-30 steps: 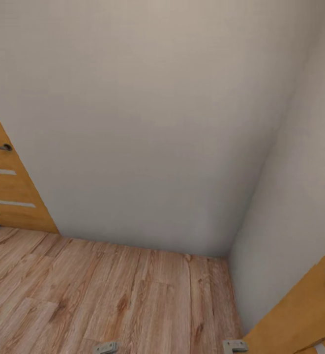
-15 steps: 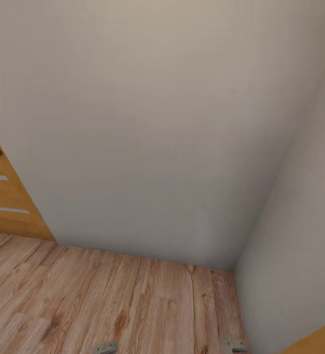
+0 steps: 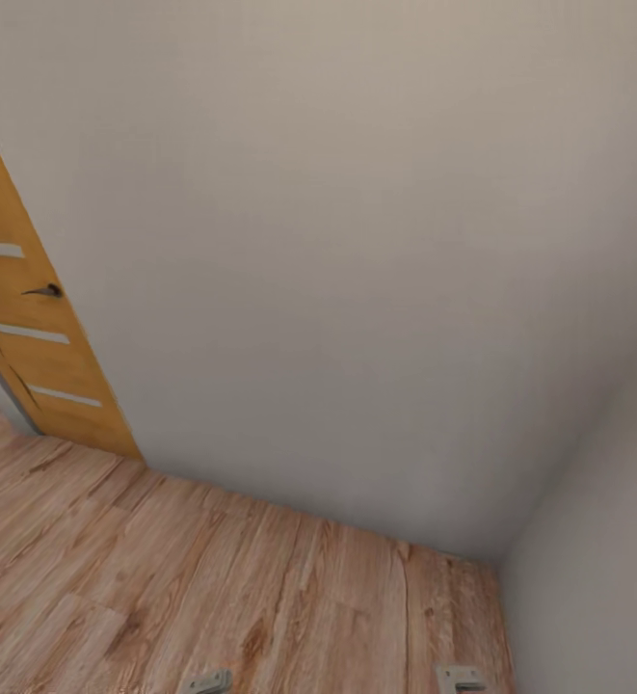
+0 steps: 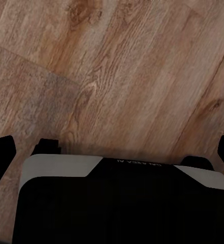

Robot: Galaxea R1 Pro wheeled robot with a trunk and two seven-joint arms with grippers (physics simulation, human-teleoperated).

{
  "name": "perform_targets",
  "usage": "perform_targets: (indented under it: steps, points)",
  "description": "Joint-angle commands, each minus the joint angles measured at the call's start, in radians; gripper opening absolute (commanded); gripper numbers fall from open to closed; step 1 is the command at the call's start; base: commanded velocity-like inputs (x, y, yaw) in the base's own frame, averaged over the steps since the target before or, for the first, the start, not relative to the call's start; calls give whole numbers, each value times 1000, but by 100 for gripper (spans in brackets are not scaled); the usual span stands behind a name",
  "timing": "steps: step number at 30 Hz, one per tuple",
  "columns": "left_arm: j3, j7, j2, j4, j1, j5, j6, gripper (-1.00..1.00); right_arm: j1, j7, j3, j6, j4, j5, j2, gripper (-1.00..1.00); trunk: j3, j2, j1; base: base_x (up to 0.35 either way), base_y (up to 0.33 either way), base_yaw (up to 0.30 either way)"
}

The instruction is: Move the two storage containers from the living room to the garage. In the garage, place one container on the floor and stack the other container on top of it (either order is fine).

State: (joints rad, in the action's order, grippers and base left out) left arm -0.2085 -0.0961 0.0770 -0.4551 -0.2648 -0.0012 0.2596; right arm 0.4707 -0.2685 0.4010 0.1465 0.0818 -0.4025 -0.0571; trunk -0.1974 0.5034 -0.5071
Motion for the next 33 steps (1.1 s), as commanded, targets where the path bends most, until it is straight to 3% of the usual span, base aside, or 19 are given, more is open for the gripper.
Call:
perform_targets:
  steps: [1,23,33]
  points:
    - [-8,-6,1,-2,-1,0,7,100,0,-5,9,7,3,-7,0,100,-2,2,0,7,0,279]
    - [-8,-6,1,-2,-1,0,7,100,0,-5,10,7,3,-7,0,100,2,2,0,3,1,281]
    - [-8,-6,1,-2,-1,0,7,100,0,-6,10,7,3,-7,0,100,7,2,0,272,116,282]
